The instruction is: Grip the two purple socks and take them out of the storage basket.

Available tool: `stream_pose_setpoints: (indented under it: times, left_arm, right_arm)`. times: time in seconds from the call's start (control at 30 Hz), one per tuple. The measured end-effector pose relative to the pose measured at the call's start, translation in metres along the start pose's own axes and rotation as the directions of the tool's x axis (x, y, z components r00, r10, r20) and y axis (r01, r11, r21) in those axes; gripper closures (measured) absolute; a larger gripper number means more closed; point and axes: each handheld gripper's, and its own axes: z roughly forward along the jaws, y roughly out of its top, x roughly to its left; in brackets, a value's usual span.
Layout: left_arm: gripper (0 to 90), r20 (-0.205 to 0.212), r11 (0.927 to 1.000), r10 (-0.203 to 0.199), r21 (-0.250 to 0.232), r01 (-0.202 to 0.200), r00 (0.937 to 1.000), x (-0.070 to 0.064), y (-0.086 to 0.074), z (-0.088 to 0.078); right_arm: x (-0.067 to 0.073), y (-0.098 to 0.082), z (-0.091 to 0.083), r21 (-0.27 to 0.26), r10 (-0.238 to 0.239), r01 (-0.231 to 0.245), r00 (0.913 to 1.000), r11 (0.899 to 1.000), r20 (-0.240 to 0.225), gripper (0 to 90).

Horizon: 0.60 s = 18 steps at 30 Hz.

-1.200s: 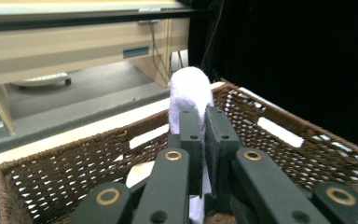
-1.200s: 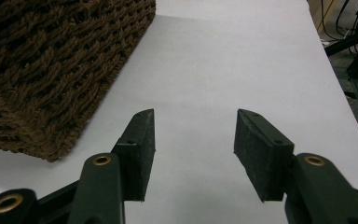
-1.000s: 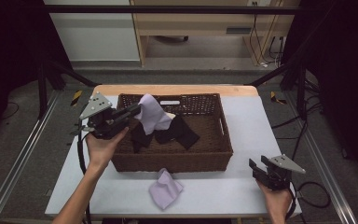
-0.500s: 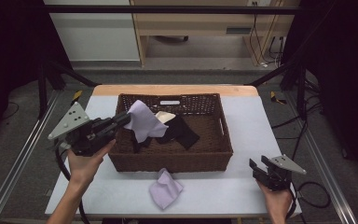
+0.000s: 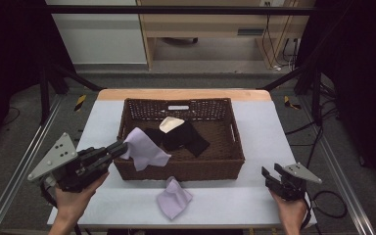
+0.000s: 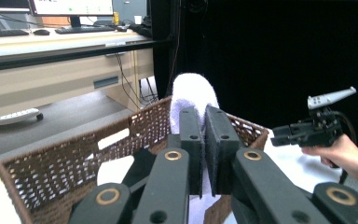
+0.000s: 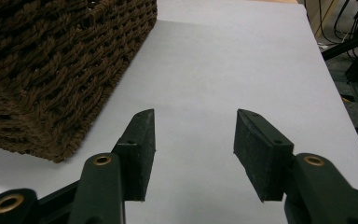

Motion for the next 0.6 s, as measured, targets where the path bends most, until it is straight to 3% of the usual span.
stream_pose_setpoints:
  times: [0.2, 0.33, 0.6]
  left_arm:
    - [85.5, 0.005, 0.9994, -0.007, 0.034, 0.007, 1.0000, -0.006, -0.017, -0.010]
    - [85.5, 0.002, 0.9964, -0.007, 0.085, 0.006, 1.0000, -0.010, -0.033, -0.010]
    - [85.5, 0.017, 0.9817, -0.092, 0.169, 0.088, 0.9956, -0.008, -0.075, -0.001]
  right_arm:
    - [0.001, 0.000, 0.000, 0.003, -0.001, 0.001, 1.0000, 1.000, -0.002, 48.8]
    - [0.001, 0.000, 0.000, 0.005, -0.002, 0.002, 1.0000, 1.000, -0.003, 48.7]
    - [0.002, -0.001, 0.001, 0.007, -0.004, 0.004, 1.0000, 1.000, -0.004, 48.8]
